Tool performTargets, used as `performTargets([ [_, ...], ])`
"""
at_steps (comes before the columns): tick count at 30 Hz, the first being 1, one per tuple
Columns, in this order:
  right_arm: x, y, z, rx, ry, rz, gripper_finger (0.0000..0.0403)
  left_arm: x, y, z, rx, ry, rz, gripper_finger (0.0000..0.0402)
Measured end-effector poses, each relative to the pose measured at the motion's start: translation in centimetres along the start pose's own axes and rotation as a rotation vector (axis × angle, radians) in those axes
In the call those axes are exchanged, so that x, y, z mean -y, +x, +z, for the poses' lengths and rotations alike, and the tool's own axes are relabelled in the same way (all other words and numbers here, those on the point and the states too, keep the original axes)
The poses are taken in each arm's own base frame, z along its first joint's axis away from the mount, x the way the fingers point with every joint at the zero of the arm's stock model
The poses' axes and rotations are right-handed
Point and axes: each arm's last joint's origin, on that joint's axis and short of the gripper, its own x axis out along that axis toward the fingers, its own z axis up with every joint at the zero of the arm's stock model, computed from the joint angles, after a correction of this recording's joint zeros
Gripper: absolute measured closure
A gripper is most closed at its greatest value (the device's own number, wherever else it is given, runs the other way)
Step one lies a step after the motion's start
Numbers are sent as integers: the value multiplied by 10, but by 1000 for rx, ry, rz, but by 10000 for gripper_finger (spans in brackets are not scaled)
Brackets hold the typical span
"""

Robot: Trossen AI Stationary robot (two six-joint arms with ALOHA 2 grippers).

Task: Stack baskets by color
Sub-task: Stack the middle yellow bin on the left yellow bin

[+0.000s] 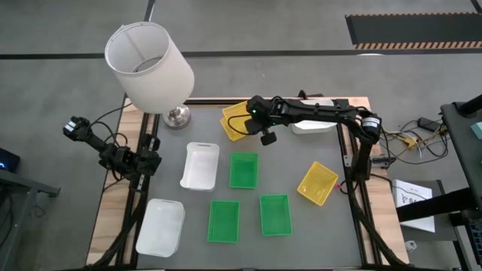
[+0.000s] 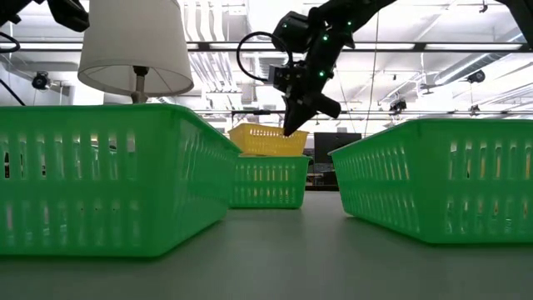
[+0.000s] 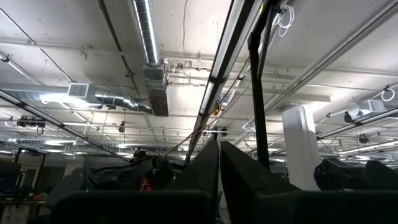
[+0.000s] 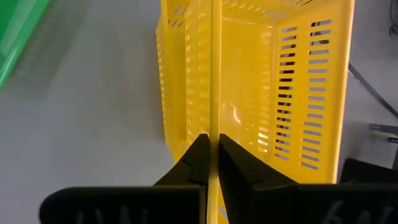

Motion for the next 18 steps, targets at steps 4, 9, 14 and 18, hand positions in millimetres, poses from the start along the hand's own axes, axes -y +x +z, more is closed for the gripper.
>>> performTargets([
  [4,-1,1,-1,-4,-1,3,391,0,0,0,0,0,0,401],
  [9,-2,2,-1,-9,-5,7,390,0,0,0,0,0,0,401],
  [14,-2,2,-2,-25,-6,-7,390,0,0,0,0,-6,0,401],
  [18,-1,3,-2,-21,-12,-13,390,0,0,0,1,-6,0,401],
])
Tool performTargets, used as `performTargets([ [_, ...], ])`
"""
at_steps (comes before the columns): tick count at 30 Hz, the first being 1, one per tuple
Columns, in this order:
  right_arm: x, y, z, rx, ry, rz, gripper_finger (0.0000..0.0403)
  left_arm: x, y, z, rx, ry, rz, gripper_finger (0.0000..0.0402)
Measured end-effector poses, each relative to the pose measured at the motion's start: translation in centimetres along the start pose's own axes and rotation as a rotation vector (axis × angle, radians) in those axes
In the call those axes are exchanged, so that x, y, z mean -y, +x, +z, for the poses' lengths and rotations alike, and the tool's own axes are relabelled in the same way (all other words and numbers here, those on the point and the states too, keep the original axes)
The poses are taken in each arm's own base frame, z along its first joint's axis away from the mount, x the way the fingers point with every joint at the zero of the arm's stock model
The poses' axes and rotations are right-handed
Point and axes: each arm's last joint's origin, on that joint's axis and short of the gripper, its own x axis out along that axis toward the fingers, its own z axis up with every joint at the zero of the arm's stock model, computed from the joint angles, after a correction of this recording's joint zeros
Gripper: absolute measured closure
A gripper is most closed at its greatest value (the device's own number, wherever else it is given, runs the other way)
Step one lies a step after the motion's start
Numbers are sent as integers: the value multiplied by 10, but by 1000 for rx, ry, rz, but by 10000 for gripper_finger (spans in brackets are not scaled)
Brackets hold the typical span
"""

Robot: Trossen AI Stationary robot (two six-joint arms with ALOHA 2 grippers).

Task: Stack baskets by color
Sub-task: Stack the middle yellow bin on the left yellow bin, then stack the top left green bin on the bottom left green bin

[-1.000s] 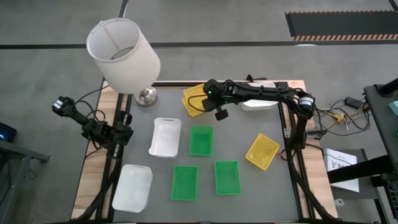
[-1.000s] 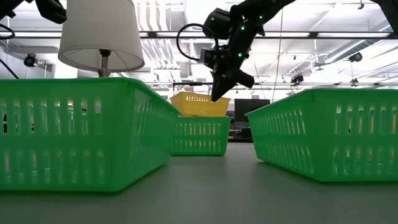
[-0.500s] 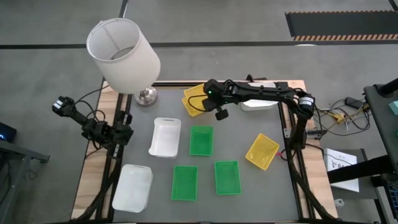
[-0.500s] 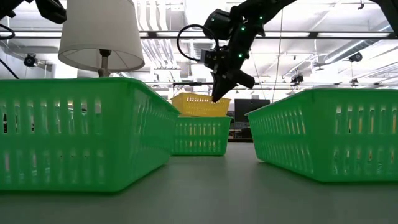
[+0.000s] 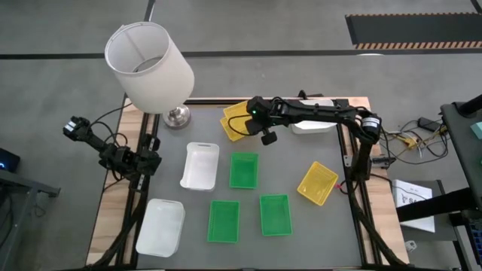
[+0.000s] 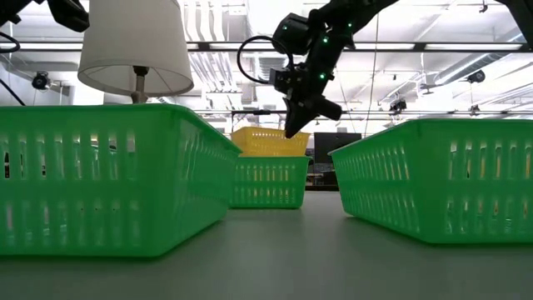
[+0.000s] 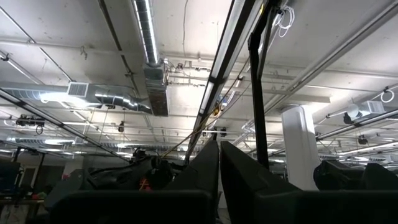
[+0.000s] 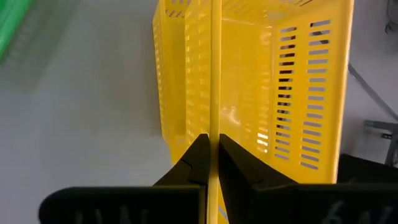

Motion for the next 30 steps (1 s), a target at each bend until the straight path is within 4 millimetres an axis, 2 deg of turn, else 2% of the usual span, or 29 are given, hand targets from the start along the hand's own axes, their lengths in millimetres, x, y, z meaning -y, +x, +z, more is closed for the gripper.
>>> performTargets([
  [4,0,7,2,24,5,-7,390,0,0,0,2,-1,0,401],
  [10,-8,32,1,-5,-6,43,390,0,0,1,6,-2,1,401],
  [16,-10,42,0,-35,-6,44,390,0,0,0,4,-2,1,401],
  [21,-11,43,0,-40,29,44,383,0,0,0,3,-1,1,401],
  [26,-10,39,0,-34,30,37,342,0,0,0,1,0,0,401],
  [30,-9,29,3,-24,36,27,309,0,0,0,-2,9,-1,401],
])
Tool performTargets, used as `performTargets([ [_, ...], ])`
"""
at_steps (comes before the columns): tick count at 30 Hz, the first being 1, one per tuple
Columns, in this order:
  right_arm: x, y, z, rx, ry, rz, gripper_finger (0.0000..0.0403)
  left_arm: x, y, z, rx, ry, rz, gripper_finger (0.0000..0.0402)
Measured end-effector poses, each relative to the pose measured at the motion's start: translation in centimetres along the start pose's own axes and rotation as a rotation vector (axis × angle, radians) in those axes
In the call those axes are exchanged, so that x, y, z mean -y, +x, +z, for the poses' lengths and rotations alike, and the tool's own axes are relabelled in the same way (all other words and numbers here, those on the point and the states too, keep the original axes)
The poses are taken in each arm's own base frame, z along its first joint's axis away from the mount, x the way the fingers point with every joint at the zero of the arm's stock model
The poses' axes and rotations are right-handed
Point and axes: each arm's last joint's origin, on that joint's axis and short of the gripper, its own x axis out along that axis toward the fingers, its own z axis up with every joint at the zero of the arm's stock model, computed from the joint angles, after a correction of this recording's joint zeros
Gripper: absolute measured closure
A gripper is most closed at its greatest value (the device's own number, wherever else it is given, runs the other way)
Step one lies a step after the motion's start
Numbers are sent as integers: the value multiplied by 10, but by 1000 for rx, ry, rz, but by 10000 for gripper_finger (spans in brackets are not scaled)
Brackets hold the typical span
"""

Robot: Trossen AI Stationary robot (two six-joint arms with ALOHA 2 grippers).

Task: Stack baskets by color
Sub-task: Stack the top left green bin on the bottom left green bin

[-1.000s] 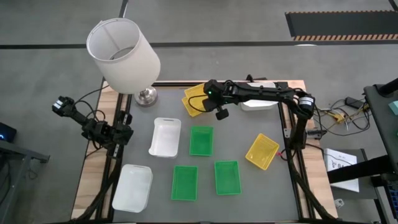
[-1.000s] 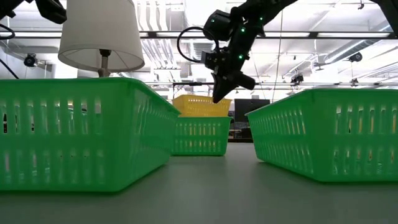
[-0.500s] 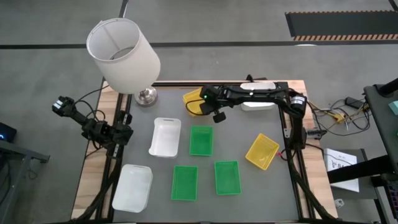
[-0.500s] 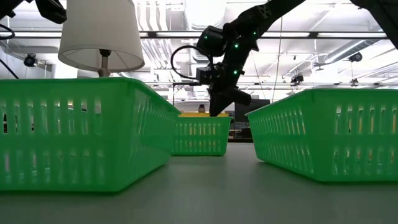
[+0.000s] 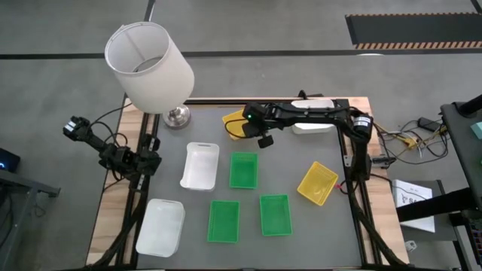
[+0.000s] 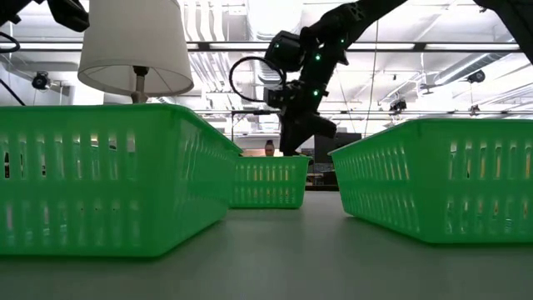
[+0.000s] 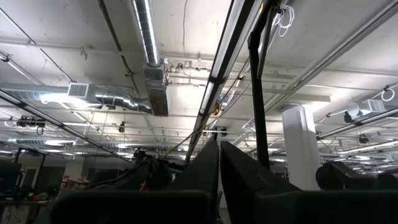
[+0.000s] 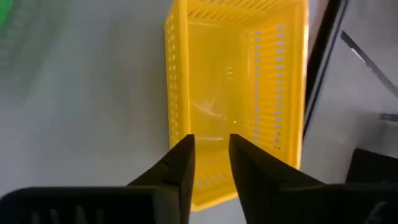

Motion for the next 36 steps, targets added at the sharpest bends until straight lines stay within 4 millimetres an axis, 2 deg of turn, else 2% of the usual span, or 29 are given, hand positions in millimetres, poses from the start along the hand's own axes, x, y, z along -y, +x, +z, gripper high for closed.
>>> performTargets([
  [4,-1,-29,8,56,174,-27,298,0,0,-1,-7,21,-2,401],
  [8,-14,-63,15,153,384,57,317,0,0,-1,-4,28,-1,401],
  [11,-42,-80,26,225,407,112,343,0,0,0,1,26,1,401],
  [16,-102,-99,41,329,349,97,384,0,0,1,13,21,5,401],
  [22,-159,-126,46,501,339,96,394,1,1,-1,3,23,2,401],
  [28,-201,-131,29,657,365,69,394,2,5,0,2,22,1,401],
  [31,-211,-126,19,758,386,60,394,3,6,0,7,19,2,401],
  [36,-221,-116,1,790,395,56,394,4,8,-2,30,9,10,401],
])
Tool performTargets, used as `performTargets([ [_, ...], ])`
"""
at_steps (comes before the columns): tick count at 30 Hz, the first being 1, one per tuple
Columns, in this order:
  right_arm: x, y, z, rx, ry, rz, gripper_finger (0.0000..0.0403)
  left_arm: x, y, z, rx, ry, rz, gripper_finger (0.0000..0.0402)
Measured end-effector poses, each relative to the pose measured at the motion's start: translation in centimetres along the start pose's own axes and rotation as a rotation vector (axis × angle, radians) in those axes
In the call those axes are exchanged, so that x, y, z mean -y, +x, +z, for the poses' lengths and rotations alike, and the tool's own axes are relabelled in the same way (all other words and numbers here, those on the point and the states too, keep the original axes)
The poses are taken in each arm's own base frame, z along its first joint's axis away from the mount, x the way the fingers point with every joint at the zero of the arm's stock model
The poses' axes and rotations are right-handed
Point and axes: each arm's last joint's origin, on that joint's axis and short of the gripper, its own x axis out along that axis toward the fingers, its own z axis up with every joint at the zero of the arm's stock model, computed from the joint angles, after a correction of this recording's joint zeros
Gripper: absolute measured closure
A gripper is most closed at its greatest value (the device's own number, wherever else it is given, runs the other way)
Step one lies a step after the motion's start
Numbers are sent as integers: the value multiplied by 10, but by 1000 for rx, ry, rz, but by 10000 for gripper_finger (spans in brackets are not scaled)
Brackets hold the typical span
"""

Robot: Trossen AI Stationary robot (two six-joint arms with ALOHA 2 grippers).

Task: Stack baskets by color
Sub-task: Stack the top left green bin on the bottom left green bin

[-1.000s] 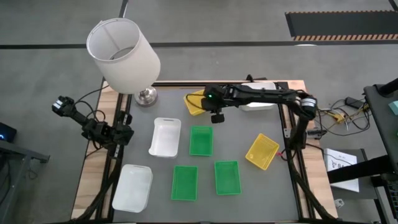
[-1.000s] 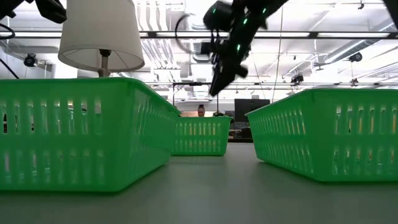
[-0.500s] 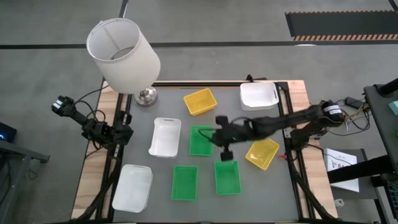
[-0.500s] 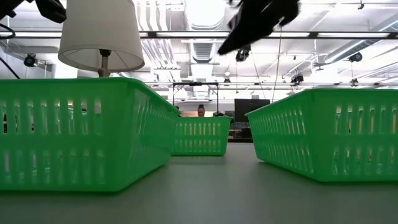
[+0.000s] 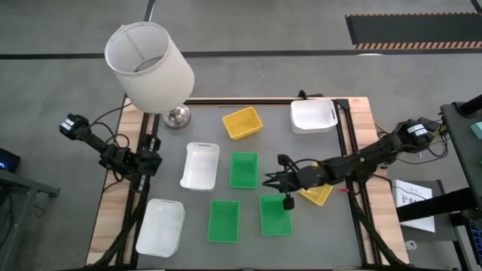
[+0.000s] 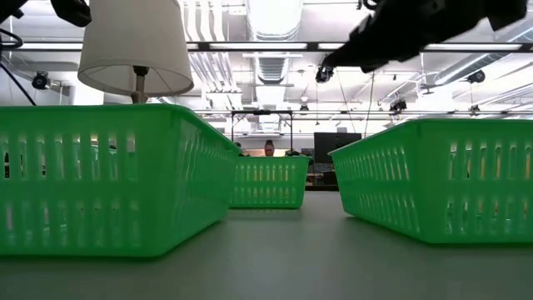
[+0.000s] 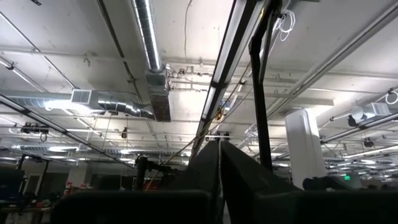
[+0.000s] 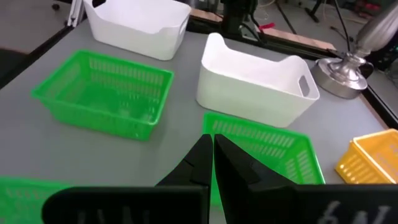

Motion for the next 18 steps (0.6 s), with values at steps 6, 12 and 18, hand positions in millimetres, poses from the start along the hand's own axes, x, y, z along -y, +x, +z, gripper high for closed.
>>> performTargets([
  [6,2,-11,-10,27,12,-2,394,4,3,-7,-21,-15,-7,401],
  [12,5,-23,-15,46,4,-4,394,9,17,-5,-14,-49,-4,401],
  [18,7,-35,-22,61,18,-6,394,21,44,-9,-58,-34,7,401],
])
